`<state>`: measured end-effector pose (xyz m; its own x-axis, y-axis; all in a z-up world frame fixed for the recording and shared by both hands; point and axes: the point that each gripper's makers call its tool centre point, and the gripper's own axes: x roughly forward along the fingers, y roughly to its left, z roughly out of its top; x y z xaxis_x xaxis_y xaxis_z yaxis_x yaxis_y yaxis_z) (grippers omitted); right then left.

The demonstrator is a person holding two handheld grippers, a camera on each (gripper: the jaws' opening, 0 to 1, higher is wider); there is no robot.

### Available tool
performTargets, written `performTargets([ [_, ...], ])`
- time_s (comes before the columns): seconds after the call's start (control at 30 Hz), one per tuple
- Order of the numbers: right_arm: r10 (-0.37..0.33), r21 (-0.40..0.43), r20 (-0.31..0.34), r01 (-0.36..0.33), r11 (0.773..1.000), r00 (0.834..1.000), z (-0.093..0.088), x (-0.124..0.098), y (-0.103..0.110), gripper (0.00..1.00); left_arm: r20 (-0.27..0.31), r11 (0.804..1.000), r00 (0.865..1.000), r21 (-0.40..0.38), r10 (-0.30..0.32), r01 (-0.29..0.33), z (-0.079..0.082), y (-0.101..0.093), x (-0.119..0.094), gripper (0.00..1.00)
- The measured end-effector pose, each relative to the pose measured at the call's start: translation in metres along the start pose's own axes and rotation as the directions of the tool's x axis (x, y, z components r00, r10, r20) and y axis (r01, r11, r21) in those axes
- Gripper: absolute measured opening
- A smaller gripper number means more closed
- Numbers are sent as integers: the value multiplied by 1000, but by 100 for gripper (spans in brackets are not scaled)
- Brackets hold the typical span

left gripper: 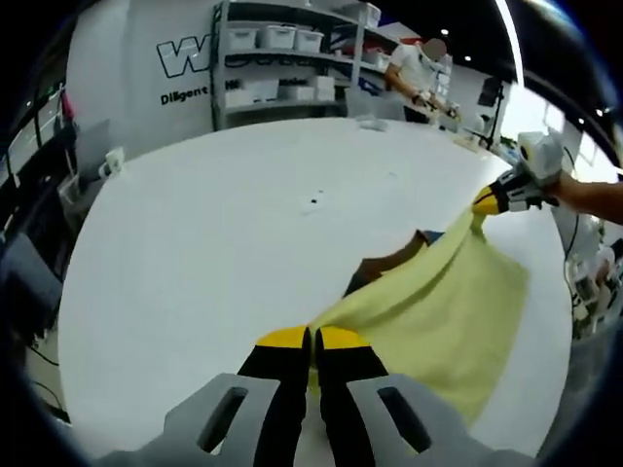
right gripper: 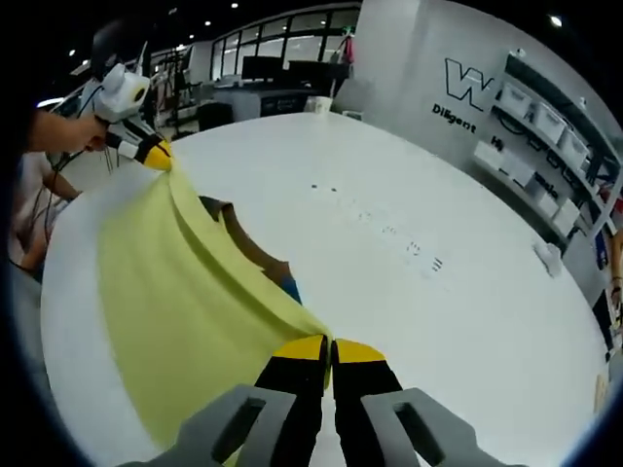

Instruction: Fold the garment on the visible template until the final outline fits inside the template.

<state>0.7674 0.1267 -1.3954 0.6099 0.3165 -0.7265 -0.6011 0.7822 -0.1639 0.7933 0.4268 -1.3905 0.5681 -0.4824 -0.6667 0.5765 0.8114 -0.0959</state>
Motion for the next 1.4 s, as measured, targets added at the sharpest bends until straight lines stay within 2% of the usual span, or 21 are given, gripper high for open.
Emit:
performTargets([
  [0.2,5,-25,-15,-5,1000,1000,-4,9,-1,0,-6,999,1000,-41,14,-14,-3,2,7,0],
  [0.57,-3,-43,-35,2,999,999,-6,25,-5,0,-23,999,999,-42,31,-32,-11,9,19,1],
  [0.93,-53,-63,-45,50,997,998,-9,30,-20,0,36,994,997,-79,73,-70,0,21,20,3],
  [0.97,-53,-64,-46,50,997,998,-9,30,-21,0,38,994,996,-73,79,-76,1,23,20,0],
  [1.13,-67,-76,-43,64,995,997,-11,27,-24,0,40,993,994,-63,102,-99,1,32,16,0],
  [1.27,-93,-71,-17,92,993,995,-10,20,-30,5,47,993,993,-48,106,-104,1,35,13,0],
  [1.33,-108,-55,8,109,993,994,-7,15,-34,6,63,995,994,-52,92,-89,5,31,10,0],
  [1.4,-126,-47,29,127,991,992,-6,9,-37,6,104,998,994,-49,35,-30,12,18,12,0],
])
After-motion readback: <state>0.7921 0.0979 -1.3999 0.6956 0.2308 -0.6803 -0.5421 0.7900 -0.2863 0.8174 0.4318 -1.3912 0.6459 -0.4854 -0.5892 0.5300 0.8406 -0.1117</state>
